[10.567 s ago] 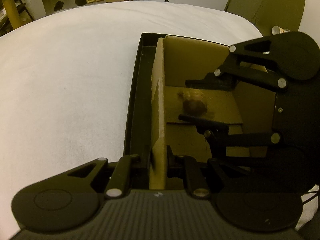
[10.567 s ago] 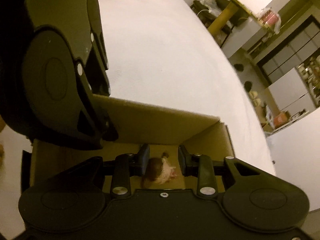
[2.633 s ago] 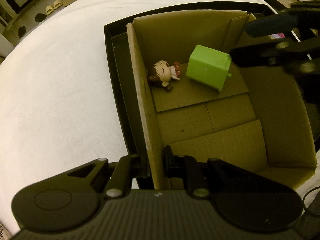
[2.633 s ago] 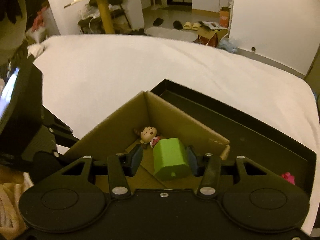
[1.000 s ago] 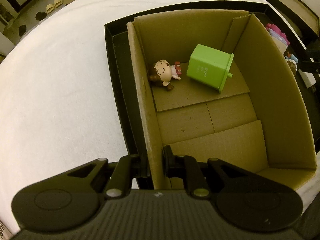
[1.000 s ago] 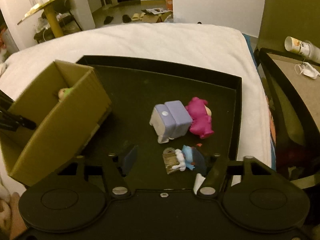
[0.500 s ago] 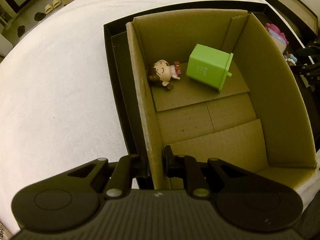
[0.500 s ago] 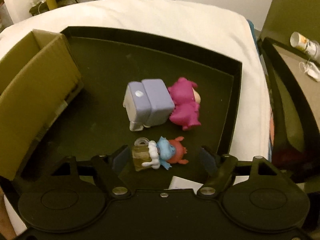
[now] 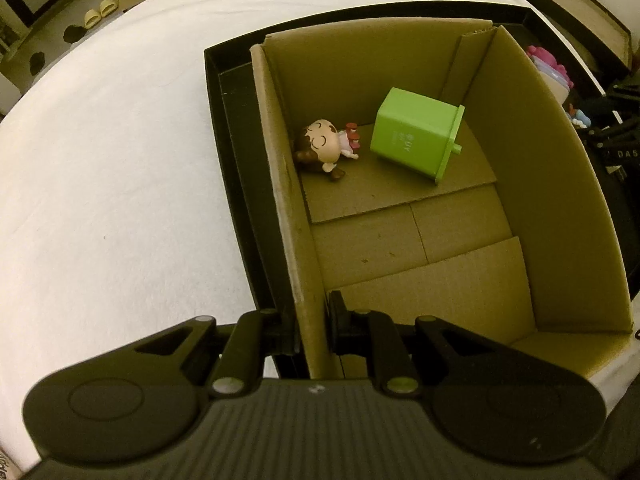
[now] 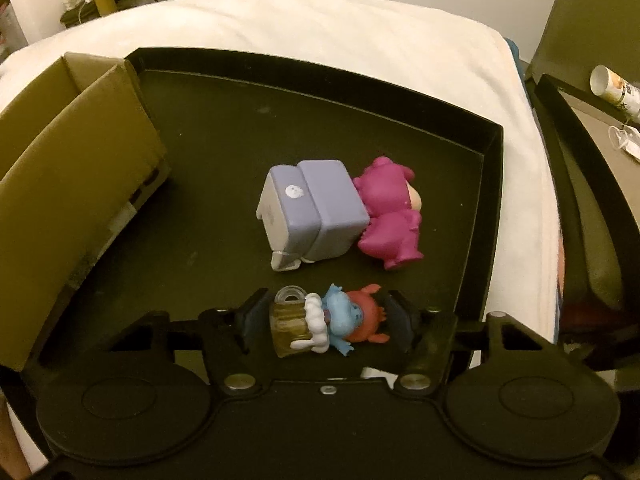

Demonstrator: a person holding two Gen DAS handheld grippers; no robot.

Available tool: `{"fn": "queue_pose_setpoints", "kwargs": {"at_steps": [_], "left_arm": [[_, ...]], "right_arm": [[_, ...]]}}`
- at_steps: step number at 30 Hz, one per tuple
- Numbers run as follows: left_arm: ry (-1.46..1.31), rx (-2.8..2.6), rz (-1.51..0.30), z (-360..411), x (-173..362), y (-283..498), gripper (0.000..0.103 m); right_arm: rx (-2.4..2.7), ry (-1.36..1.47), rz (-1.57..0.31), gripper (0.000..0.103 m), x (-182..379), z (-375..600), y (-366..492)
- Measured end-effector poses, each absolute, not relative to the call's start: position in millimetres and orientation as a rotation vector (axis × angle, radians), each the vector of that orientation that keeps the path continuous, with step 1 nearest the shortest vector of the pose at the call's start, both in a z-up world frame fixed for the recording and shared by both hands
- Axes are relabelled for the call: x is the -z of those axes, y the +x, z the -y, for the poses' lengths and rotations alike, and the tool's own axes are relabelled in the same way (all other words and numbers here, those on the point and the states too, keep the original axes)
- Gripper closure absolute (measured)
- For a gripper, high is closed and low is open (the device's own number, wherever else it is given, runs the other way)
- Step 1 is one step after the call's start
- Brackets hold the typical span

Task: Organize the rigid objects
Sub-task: 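Close the right gripper on the blue figure and padlock, then carry the blue figure and padlock with the right gripper into the box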

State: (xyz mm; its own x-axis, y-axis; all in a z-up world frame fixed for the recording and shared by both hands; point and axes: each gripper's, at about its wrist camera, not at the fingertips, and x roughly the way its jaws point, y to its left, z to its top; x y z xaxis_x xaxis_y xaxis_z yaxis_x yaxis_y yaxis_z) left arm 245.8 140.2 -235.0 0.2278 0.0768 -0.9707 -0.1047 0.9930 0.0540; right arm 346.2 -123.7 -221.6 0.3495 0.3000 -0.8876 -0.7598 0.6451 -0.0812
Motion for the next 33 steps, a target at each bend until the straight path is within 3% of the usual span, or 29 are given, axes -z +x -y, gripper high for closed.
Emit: {"fn": "queue_pose_setpoints", "kwargs": {"at_steps": [33], "left_arm": [[-0.012, -0.128, -1.347, -144, 235, 254, 0.09]], "right_arm": [[-0.826, -0.522, -0.802, 0.043, 136, 90, 295]]}}
